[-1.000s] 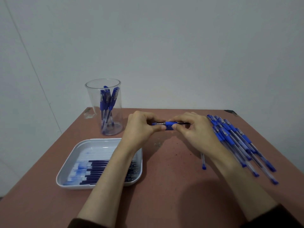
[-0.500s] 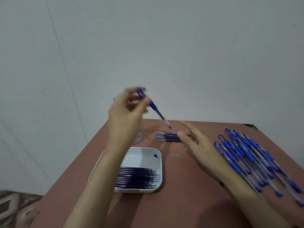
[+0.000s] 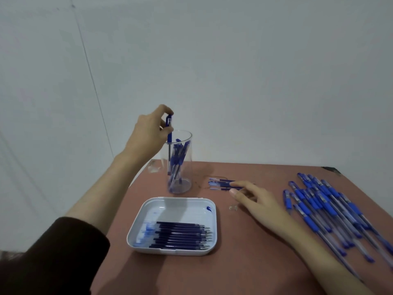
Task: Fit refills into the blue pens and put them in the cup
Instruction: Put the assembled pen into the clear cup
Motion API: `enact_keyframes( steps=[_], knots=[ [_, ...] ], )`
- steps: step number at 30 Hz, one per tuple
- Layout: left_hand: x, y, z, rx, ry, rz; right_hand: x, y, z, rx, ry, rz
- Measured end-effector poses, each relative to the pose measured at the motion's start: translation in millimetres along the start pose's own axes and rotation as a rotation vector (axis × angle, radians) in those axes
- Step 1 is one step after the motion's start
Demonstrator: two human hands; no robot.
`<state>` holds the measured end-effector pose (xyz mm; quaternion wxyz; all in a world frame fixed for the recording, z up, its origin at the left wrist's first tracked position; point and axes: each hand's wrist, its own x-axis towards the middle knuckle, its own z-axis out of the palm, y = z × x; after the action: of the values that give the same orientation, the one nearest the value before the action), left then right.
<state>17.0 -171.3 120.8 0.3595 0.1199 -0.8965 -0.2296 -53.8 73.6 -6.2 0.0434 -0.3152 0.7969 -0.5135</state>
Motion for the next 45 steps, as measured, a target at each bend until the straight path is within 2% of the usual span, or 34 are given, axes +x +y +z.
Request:
enact_keyframes(
  steps=[14,18,20,22,24,26,29,34,39,45],
  knots=[
    [-3.6,-3.9,-0.5,0.07,-0.119,-0.08,-0.5,0.2,-1.8,-0.071,-0.012,0.003],
    [-4.0,-0.9,-2.2,0.054,-0.143,-0.129,1.1,-1.2,-5.3,-0.061,0.053,-0.021],
    [-6.7,5.6,-1.0,0.048,-0.093,-0.109,3.3,-0.2,-10.1,-0.042,0.133,-0.026],
    [-13.5,15.4,2.3,0.039,0.032,-0.041,5.4,1.5,-18.4,-0.058,0.221,0.002],
    [-25.6,30.9,9.3,-0.008,0.167,0.044,7.8,4.9,-28.8,-0.146,0.316,0.026],
    [-40.8,48.0,25.9,-0.114,0.224,0.12,10.0,11.0,-40.7,-0.277,0.389,0.067],
    [-68.8,70.1,68.8,-0.275,0.089,0.175,8.9,15.8,-52.8,-0.5,0.403,0.188],
    [-100.6,84.1,131.8,-0.26,-0.16,0.169,5.2,14.9,-58.6,-0.813,0.335,0.315],
    [-100.6,83.8,143.5,-0.311,-0.165,0.151,1.5,10.4,-58.0,-0.958,0.171,0.403],
    [-100.4,80.6,144.1,-0.385,-0.16,0.107,-0.7,1.5,-53.8,-0.919,0.141,0.392]
  ],
)
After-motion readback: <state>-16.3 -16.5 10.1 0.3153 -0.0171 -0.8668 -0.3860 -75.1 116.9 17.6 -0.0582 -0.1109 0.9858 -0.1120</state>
